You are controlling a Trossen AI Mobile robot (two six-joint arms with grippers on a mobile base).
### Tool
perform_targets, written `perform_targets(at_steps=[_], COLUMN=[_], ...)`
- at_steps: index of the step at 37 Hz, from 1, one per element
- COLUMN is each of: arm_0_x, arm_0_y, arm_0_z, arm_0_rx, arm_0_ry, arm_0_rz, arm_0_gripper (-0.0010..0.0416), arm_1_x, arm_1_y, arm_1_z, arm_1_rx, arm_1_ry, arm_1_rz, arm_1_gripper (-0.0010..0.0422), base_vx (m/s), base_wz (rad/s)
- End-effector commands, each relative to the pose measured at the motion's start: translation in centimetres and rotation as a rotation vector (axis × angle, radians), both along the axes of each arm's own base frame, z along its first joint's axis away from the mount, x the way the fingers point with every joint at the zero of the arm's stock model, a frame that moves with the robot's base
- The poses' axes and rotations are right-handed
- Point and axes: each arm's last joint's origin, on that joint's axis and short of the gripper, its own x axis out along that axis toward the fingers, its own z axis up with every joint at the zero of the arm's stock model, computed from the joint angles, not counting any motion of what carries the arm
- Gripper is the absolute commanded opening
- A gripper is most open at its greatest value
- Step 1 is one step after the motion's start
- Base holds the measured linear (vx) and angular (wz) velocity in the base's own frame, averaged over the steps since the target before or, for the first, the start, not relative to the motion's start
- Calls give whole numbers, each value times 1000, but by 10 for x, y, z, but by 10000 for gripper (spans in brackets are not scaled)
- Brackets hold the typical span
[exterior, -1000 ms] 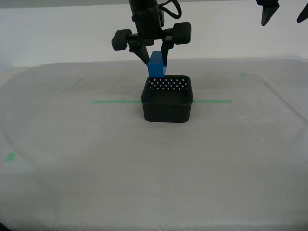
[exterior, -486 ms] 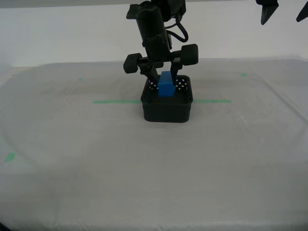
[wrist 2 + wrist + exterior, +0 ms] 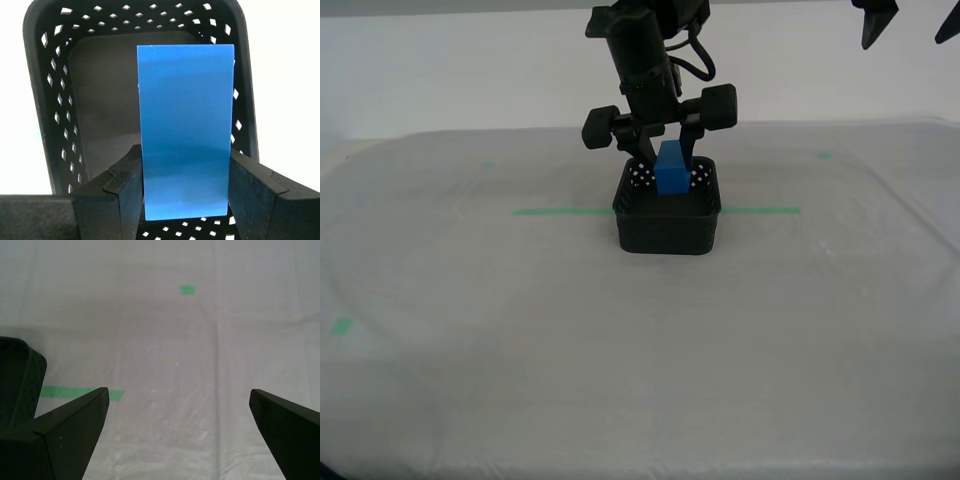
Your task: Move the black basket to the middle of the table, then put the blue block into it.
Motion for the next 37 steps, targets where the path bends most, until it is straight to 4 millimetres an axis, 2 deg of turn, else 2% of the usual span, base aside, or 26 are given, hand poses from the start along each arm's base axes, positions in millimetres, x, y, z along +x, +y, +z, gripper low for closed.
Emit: perform_targets(at_steps=[1, 8, 19, 24, 29, 32, 37], arm_0_x=[0, 0, 0, 0, 0, 0, 0], arm_0_y=[0, 0, 0, 0, 0, 0, 0], arm_0_z=[0, 0, 0, 0, 0, 0, 0], arm_0_rx=[0, 0, 0, 0, 0, 0, 0], arm_0_ry=[-2, -1, -2, -1, -2, -2, -2], arm_0_rz=[2, 2, 2, 2, 2, 2, 2], arm_0_gripper=[393, 394, 394, 393, 394, 394, 394], arm_1_x=[-1, 0, 0, 0, 0, 0, 0], arm_1_y=[0, 0, 2, 2, 2, 2, 3], arm_1_z=[0, 0, 0, 0, 0, 0, 0], arm_1_rx=[0, 2, 35, 31, 24, 23, 19], arm_1_ry=[6, 7, -14, -9, -5, -5, -2], arm_1_rz=[2, 1, -94, -108, -122, -126, -128], arm_1_gripper=[128, 234, 411, 380, 408, 393, 402], base_vx=[0, 0, 0, 0, 0, 0, 0], base_wz=[0, 0, 0, 0, 0, 0, 0])
